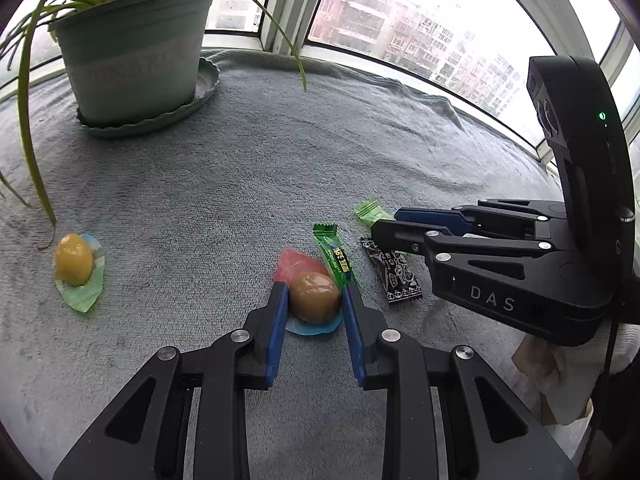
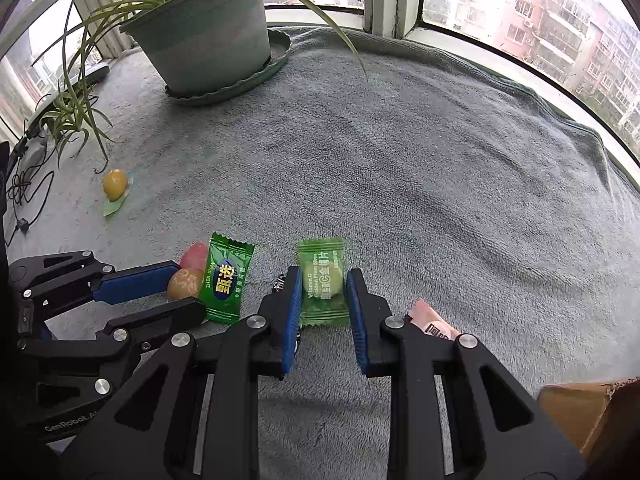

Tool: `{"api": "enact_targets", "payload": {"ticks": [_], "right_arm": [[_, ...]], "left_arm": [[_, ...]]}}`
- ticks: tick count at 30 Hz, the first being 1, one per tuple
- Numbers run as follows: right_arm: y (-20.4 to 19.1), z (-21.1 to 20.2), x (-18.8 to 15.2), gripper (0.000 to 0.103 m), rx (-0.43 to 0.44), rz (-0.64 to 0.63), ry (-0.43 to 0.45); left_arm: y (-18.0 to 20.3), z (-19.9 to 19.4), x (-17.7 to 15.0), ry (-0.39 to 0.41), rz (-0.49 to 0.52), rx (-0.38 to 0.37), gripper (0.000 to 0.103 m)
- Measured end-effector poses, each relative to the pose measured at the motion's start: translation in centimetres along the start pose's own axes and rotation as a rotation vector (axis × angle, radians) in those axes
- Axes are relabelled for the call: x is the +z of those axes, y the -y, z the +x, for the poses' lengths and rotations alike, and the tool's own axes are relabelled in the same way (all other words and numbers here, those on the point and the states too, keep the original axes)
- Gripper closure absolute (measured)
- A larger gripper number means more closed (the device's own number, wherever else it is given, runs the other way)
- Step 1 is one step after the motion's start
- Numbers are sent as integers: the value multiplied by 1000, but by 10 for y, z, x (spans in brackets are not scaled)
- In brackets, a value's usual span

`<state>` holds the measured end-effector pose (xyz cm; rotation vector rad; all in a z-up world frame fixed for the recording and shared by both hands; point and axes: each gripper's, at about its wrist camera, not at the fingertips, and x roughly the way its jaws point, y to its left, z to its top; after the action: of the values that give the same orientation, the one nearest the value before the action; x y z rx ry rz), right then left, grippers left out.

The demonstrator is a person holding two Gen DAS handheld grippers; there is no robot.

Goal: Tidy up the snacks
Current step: 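Grasp the red-wrapped round candy with the left tool while the right tool grasps the light green packet, then lift both held candies and carry them toward the cardboard box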

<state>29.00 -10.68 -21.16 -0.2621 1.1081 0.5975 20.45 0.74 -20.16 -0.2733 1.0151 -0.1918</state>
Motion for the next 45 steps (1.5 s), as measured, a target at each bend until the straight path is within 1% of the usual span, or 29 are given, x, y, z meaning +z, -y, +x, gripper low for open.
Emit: {"api": "enact_targets", "payload": {"ticks": [4, 7, 9, 11, 12, 13, 18, 21, 25, 26, 28, 29, 31, 32, 34, 36, 40, 45], "right_arm": [[-1, -1, -2, 79, -8, -12, -2], [0, -1, -2, 79, -5, -9, -2], [0, -1, -3, 79, -6, -8, -1], [1, -2, -4, 79, -5, -7, -1], [1, -2, -4, 79, -5, -8, -2], [1, -2, -5, 79, -5, -7, -2], [1, -1, -5, 79, -5, -7, -2], [-1, -1, -6, 79, -5, -14, -2], [-1, -1, -7, 79, -4, -18, -3], [-1, -1, -7, 79, -4, -17, -2], [0, -1, -7, 79, -4, -14, -1], [1, -2, -7, 79, -4, -12, 1], [2, -3, -8, 79, -4, -10, 3], [2, -3, -8, 79, -6, -12, 4], [2, -4, -9, 79, -11, -18, 2], [2, -4, -10, 79, -15, -21, 3], [0, -2, -10, 79, -18, -22, 0], [-1, -1, -10, 79, -28, -33, -3]], "left_arm": [[-10, -4, 0, 18, -56, -13, 77], [-12, -6, -1, 17, -49, -8, 76], [-14, -7, -2, 15, -57, -17, 76], [-16, -10, -3, 24, -52, 10, 76], [-19, -11, -4, 24, -60, 10, 76], [-23, -11, -5, 18, -69, 6, 73], [-37, -15, -5, 13, -125, -8, 71], [-37, -17, -5, 25, -105, 38, 71], [-34, -14, -2, 19, -92, 36, 71], [-30, -12, -1, 10, -73, 28, 71], [-22, -9, 2, 5, -26, 59, 71], [-21, -9, 3, 3, -29, 62, 70], [-26, -9, 5, 8, -74, 36, 67], [-29, -10, 5, 11, -95, 27, 67], [-33, -13, 5, 27, -116, 40, 67], [-36, -11, 4, 25, -106, 64, 66], [-34, -12, 2, 24, -83, 63, 67], [-25, -8, 0, 26, -18, 99, 69]]}}
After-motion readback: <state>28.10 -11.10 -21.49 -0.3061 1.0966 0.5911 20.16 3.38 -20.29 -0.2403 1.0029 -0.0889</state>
